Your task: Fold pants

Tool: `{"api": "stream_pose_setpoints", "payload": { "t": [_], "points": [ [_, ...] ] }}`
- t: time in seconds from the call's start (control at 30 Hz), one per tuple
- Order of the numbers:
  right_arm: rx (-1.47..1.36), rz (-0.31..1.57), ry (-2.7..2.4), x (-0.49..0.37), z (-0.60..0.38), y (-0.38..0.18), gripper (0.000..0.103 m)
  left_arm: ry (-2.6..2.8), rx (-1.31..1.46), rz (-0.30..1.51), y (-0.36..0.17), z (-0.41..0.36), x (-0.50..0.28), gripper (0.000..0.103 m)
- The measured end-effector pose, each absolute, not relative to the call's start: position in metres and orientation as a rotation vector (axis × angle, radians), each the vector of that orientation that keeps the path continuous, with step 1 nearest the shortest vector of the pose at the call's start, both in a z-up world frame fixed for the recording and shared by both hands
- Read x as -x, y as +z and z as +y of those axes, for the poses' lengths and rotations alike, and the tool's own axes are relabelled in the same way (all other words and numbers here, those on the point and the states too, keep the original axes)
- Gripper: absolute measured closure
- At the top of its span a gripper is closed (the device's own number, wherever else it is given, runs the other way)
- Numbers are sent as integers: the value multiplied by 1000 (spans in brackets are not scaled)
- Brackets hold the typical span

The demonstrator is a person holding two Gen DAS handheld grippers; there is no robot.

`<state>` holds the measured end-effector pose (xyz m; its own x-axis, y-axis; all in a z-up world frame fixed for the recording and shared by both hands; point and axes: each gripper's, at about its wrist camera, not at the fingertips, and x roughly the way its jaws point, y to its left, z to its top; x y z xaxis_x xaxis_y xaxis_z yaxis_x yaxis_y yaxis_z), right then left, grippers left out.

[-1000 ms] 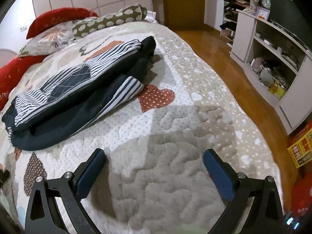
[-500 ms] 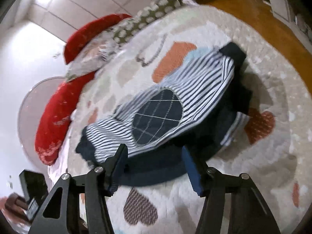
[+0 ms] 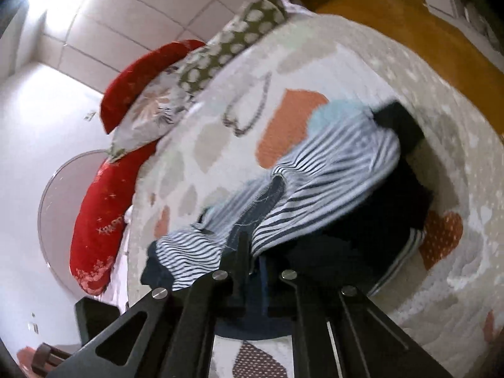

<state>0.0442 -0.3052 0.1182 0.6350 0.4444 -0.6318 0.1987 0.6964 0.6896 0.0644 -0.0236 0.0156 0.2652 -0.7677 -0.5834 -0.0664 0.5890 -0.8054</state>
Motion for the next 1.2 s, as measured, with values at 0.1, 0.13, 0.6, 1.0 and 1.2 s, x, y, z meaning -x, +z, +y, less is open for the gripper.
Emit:
{"api": "stream_pose_setpoints", "payload": {
  "t": [0.1, 0.13, 0.6, 1.0, 1.2],
  "points": [
    [-811, 875, 190, -42, -302, 126, 97, -515, 852, 1220, 15, -21, -79, 20],
    [-809, 872, 199, -40, -301, 128, 97, -493, 852, 1213, 16, -17, -85, 24],
    [-658, 850, 159, -99, -301, 147, 97, -398, 604, 1143, 64, -26, -193, 72],
    [-257, 712, -13, -92, -306, 179, 27, -430, 466, 1006, 105, 37, -142, 25],
    [-317, 802, -69, -30, -345, 130, 27, -239, 358, 1163, 28, 59, -118, 25]
  ]
}}
